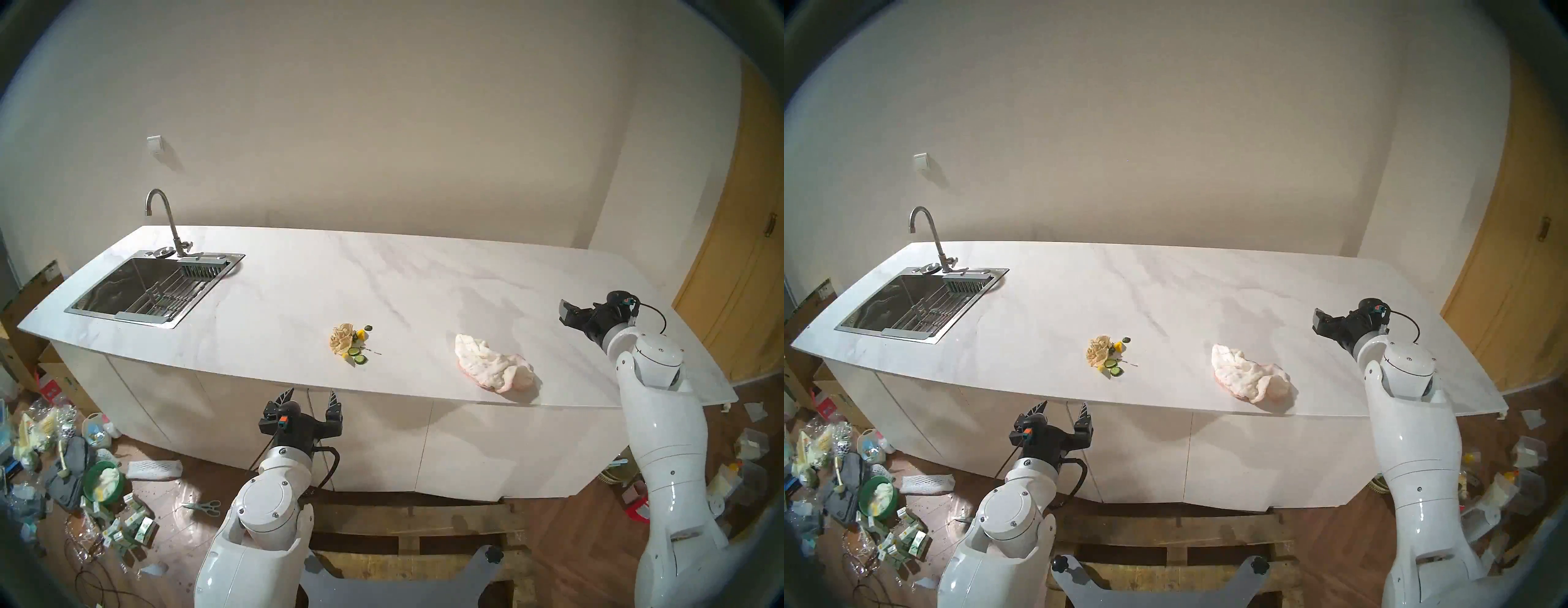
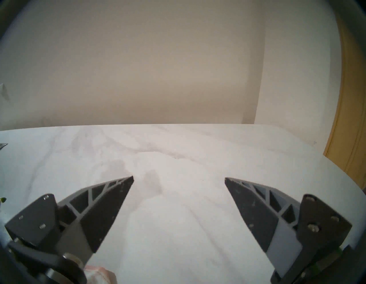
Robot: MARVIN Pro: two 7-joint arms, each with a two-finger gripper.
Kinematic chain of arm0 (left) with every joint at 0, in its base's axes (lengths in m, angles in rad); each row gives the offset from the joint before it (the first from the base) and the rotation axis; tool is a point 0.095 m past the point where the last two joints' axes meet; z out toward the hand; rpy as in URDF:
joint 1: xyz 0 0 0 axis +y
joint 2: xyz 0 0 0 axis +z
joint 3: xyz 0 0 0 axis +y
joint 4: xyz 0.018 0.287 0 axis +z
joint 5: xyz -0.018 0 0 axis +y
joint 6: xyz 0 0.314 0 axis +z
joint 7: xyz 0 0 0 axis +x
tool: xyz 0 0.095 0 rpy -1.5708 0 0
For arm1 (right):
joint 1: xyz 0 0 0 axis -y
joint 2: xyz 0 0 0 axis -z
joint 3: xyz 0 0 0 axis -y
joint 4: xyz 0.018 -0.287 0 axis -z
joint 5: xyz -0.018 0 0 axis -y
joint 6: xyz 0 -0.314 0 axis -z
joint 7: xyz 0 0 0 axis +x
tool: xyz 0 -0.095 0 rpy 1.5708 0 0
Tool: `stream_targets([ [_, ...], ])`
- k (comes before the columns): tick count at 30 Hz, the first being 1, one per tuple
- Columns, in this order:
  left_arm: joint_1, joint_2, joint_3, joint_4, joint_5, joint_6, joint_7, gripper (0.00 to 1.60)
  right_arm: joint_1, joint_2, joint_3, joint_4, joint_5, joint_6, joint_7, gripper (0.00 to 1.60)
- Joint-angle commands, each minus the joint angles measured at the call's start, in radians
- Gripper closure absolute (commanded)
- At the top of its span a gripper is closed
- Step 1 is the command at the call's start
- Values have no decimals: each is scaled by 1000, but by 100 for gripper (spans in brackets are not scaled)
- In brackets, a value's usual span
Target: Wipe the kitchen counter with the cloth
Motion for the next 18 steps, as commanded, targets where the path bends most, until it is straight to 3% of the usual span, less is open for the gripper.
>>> stream_targets([
  [1, -2, 1, 2, -30, -2, -6, -5, 0, 27, 22, 8, 9, 15, -82, 58, 0],
  [4, -2, 1, 3, -30, -2, -6, -5, 0, 30, 41, 23, 25, 34, -81, 98, 0],
  [18, -2, 1, 3, -30, -3, -6, -5, 0, 35, 47, 28, 46, 19, -115, 126, 0],
])
